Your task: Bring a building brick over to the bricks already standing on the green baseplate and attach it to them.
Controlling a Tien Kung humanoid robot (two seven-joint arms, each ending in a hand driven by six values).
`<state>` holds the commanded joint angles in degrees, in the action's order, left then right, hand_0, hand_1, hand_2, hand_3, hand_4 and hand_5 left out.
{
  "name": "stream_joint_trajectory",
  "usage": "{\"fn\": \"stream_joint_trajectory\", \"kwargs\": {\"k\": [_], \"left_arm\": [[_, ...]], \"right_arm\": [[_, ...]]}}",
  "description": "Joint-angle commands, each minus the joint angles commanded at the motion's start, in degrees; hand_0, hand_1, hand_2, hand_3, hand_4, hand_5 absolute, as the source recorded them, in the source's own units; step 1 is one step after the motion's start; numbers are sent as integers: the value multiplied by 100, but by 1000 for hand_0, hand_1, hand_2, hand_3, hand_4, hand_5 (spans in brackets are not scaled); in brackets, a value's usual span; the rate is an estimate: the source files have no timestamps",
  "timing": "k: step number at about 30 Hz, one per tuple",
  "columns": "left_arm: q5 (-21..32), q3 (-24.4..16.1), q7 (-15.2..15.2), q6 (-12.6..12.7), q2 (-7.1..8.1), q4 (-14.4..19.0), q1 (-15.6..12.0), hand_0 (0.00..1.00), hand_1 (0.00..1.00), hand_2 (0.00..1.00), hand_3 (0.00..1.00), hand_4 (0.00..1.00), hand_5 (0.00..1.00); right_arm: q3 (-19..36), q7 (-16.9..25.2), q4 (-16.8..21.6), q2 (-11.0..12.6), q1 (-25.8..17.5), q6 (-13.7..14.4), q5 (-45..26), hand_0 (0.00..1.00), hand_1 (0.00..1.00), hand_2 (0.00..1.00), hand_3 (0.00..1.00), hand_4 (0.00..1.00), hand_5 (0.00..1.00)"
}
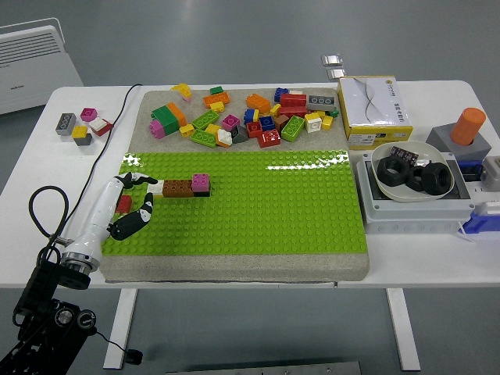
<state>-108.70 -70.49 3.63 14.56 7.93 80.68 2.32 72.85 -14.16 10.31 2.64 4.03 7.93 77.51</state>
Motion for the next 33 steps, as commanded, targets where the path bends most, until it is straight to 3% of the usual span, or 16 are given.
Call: {"fn": "stream_joint_trajectory", "kwargs": {"k": [3, 15, 17, 18, 33], "left_arm": [[4, 1, -3, -3, -6, -20, 14, 773, 732, 727, 599, 457, 36], [-158, -223, -31, -87, -3, -171, 62, 786, 757, 763, 603, 472, 29], [-186, -291, -14, -93, 5, -165, 57, 786, 757, 763, 603, 472, 29], [-195, -323, 0, -90, 7, -162, 57, 828, 811, 803, 618, 482, 26], [-253, -383, 106, -235, 24, -254, 92, 863, 857, 848, 654, 521, 2]], "right_arm": [[7, -14, 0, -14, -4, -8, -111, 517, 691, 841, 963, 925, 998], [725, -46, 0, 2, 70, -53, 701, 521, 642, 801, 918, 908, 998], [762, -45, 0, 6, 79, -56, 761, 521, 642, 801, 918, 908, 998], [781, -45, 0, 7, 83, -58, 787, 521, 636, 792, 898, 886, 998], [737, -51, 0, 26, 130, -30, 778, 521, 633, 786, 890, 883, 998]]}}
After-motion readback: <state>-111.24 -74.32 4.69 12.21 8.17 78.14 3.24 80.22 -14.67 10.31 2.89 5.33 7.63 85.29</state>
